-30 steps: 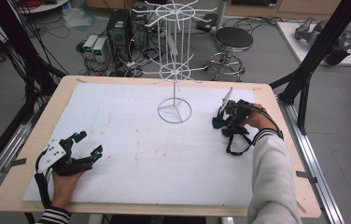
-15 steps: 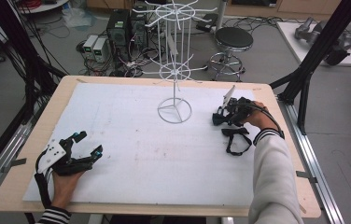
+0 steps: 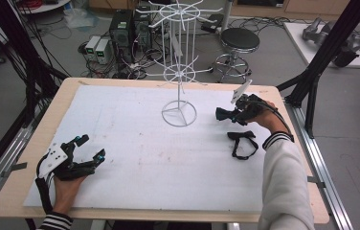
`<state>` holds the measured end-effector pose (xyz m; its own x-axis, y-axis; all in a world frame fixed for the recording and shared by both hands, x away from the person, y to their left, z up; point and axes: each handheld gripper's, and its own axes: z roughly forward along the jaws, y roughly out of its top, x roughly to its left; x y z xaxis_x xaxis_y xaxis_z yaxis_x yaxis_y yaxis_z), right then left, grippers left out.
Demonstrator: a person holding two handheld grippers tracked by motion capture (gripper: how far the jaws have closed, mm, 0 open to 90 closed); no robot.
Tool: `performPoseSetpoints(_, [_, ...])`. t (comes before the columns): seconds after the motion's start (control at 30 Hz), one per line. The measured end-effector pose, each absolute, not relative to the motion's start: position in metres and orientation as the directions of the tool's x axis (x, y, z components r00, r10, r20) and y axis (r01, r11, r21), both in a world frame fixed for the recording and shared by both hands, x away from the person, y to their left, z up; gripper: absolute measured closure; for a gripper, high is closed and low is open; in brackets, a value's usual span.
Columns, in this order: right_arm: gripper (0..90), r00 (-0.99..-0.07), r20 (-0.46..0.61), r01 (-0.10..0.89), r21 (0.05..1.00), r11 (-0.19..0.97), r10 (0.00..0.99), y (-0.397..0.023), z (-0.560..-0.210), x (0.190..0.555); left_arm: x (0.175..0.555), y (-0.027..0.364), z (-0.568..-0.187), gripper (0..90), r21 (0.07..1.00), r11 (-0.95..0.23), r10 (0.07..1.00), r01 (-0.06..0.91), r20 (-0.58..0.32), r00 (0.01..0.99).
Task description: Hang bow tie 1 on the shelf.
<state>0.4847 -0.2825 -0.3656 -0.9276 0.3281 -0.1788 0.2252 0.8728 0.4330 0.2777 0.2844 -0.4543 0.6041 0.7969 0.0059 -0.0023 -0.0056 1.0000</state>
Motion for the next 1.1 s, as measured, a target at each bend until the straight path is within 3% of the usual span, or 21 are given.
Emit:
performPoseSetpoints(0.33, [74.7,-0.916,-0.181,0.219,0.522,0.824,0.358,-0.286,-0.351,0.478,0.278,0.285,-0.454,15.9,1.0,-0.007,0.797,-0.004,0.008,0.604])
performPoseSetpoints(0.73, [74.7,-0.866,-0.088,0.297,0.702,0.648,0.493,-0.296,-0.326,0.471,0.278,0.284,-0.454,16.0,1.0,-0.006,0.797,-0.003,0.007,0.604])
performPoseSetpoints(1.1, [74.6,-0.851,-0.058,0.302,0.76,0.575,0.523,-0.291,-0.312,0.46,0.278,0.284,-0.454,15.9,1.0,-0.012,0.796,-0.005,0.012,0.606])
